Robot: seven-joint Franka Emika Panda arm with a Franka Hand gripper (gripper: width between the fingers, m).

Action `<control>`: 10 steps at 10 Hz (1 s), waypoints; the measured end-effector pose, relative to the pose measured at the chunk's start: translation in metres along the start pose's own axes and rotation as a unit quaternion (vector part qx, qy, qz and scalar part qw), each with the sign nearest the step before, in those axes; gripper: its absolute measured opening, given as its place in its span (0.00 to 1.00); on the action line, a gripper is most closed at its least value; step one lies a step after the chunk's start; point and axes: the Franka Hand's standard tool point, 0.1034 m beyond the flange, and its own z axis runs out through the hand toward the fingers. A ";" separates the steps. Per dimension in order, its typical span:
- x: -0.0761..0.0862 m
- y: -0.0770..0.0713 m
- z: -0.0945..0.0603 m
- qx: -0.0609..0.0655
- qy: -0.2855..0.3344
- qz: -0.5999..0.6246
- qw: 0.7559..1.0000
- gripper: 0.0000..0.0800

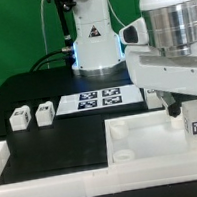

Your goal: Assemble one leg

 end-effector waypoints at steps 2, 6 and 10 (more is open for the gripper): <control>-0.007 -0.003 0.002 -0.016 0.006 -0.160 0.987 0.81; -0.008 -0.004 0.002 -0.011 0.020 -0.238 0.971 0.67; -0.007 -0.002 0.003 -0.005 0.017 -0.052 0.998 0.37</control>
Offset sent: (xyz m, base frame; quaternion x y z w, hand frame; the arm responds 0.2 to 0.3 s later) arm -0.0120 0.0065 0.0046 0.0228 0.0420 -0.3197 0.9463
